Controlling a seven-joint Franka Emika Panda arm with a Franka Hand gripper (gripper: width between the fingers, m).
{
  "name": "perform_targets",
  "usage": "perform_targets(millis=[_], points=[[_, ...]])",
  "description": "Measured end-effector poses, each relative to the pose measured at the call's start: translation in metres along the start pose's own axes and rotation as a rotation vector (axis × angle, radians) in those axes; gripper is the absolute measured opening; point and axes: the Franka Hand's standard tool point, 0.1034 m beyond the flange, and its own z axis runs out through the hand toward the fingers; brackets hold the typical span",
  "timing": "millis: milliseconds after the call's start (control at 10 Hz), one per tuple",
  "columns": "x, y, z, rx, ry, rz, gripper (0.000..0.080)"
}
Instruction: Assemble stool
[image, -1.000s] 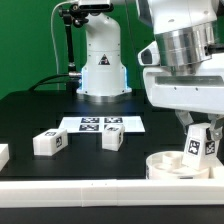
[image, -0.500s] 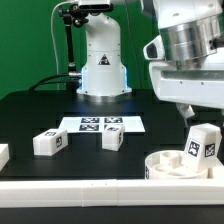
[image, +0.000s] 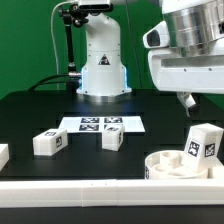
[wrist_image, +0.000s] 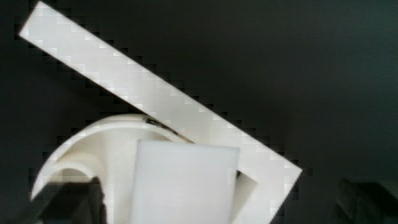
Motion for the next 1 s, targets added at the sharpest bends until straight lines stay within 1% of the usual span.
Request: perform_targets(millis=[100,400,500,1000], points=[[-0.0025,-0.0005,0.0016,-0.012,0.009,-0.135,0.0649],[-0.0001,-0.0010,0.0000,-0.047,0.033,-0.535,0.0649],[0.0004,-0.0040,-0.0020,-0.052,0.032,-0.621,0.0649],[0.0024,-0.0024,-0.0016,-0.061,0.026,-0.968,0.0649]])
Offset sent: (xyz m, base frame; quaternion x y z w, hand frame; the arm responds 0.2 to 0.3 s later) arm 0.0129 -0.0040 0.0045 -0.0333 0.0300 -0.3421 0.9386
